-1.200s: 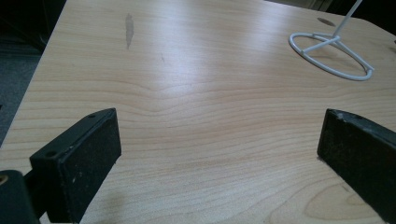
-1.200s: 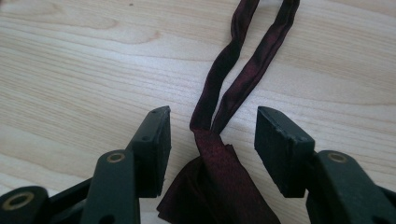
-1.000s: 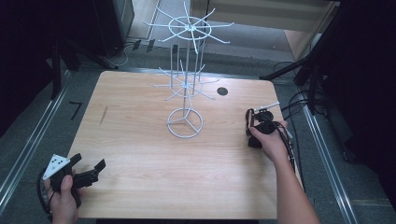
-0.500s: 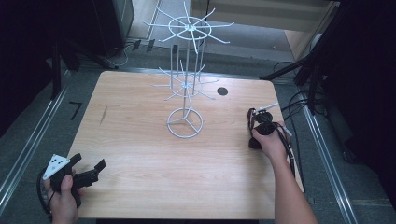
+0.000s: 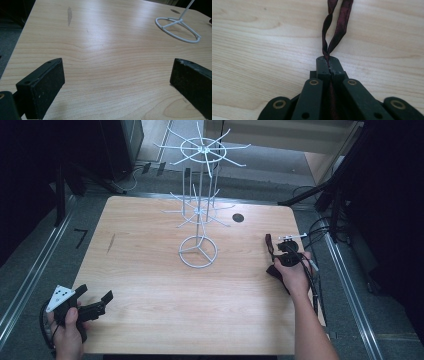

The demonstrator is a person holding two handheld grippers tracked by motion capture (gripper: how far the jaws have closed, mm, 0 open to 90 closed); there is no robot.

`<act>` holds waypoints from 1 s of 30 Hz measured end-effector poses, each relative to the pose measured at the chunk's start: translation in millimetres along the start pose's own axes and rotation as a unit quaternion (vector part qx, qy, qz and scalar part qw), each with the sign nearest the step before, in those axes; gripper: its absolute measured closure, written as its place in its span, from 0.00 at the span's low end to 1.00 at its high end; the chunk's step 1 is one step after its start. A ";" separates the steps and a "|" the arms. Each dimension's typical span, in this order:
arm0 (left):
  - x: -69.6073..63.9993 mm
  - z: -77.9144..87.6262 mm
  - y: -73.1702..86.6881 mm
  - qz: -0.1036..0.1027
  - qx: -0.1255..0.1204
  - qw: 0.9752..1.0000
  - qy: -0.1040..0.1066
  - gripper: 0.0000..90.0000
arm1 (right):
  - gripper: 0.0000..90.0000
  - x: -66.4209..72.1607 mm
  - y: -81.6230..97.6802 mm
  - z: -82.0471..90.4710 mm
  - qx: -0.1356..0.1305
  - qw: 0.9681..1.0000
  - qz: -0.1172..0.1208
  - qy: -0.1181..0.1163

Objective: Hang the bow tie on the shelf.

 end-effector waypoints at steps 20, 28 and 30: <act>-0.2 0.0 0.0 0.000 0.000 1.000 -0.001 0.00 | 1.00 23.1 -4.7 40.0 -0.139 0.990 0.014 -0.028; -0.2 0.2 0.0 -0.001 0.000 1.000 -0.001 0.00 | 1.00 39.8 -7.0 52.2 -0.179 0.983 0.034 -0.037; -0.3 0.1 0.0 -0.001 0.000 1.000 -0.001 0.00 | 1.00 44.2 -7.5 55.4 -0.187 0.981 0.035 -0.041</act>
Point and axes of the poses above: each handheld gripper's, and its own axes: z roughly backward along the jaws, y roughly out of its underside, x roughly to its left, the point moved 2 cm from there along -z, roughly forward along the jaws, and after that the axes turned 1 degree about -y, right-handed, at the moved point
